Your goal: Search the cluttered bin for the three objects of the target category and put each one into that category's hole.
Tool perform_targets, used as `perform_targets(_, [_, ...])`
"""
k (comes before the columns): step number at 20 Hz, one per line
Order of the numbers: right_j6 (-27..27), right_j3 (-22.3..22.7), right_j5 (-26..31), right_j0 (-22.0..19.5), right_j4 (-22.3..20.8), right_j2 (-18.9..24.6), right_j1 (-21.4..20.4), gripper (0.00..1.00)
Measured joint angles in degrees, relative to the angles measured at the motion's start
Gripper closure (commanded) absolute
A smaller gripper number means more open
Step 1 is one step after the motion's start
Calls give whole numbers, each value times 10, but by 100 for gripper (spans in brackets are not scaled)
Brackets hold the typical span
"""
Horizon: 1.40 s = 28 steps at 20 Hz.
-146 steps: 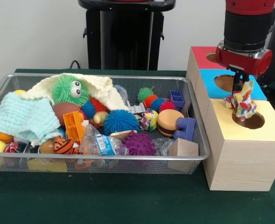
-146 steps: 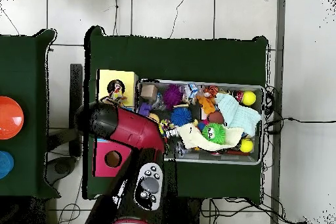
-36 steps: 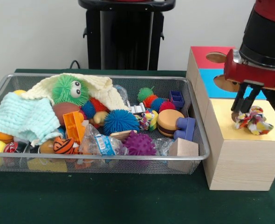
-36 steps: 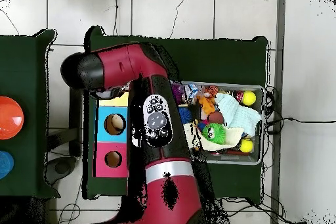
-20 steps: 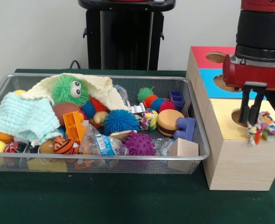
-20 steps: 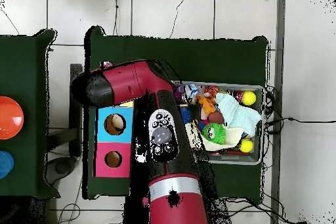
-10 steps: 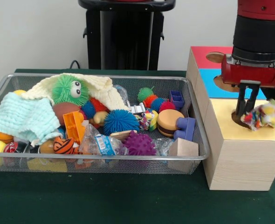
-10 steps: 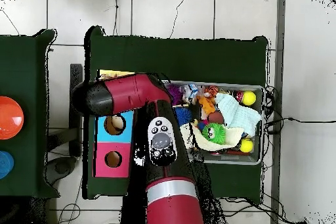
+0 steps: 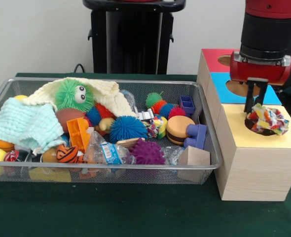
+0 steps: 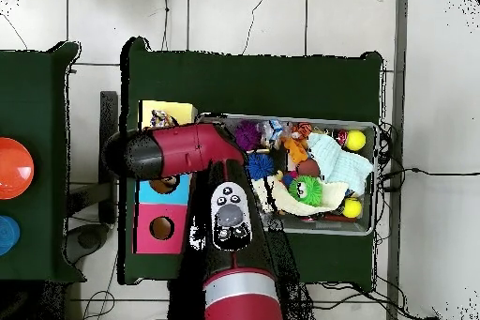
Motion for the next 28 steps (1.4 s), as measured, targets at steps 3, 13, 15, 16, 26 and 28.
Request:
perform_targets(3, [0,13,-7,1,4,-7,-2,100])
perform_targets(13, [0,33,-46,-4,21,-9,-6,100])
perform_targets(15, [0,36,-50,-4,21,-10,-6,100])
perform_targets(16, [0,37,-54,-3,22,-11,-7,100])
perform_targets(26, [0,41,-78,25,24,-42,-7,100])
perform_targets(28, [0,36,-78,38,23,-56,-5,100])
